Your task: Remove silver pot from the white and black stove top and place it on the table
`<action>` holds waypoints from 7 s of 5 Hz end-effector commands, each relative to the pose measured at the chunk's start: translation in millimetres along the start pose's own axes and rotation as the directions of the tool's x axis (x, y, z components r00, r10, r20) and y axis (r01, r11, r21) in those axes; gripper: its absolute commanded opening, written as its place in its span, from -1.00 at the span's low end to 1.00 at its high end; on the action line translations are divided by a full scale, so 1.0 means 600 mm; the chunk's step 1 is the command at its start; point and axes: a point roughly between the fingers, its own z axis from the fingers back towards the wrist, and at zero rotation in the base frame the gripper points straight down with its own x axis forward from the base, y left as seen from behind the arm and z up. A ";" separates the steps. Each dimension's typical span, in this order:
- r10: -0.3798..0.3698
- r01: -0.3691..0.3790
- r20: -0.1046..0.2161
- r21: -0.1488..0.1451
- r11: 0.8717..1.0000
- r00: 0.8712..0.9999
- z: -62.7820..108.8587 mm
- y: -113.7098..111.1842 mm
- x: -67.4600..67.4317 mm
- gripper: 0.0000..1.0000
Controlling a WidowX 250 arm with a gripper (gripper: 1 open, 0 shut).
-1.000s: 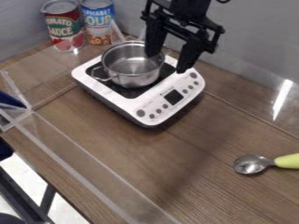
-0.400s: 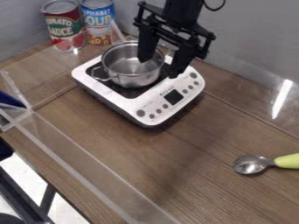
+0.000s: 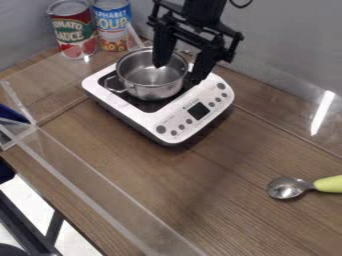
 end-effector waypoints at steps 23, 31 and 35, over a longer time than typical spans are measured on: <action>-0.347 0.317 0.092 0.241 0.917 0.933 0.003 0.000 0.075 1.00; -0.207 0.198 0.017 0.233 0.952 0.978 -0.076 -0.032 0.061 -1.00; -0.245 0.214 0.103 0.247 0.945 0.964 -0.007 -0.009 0.046 -1.00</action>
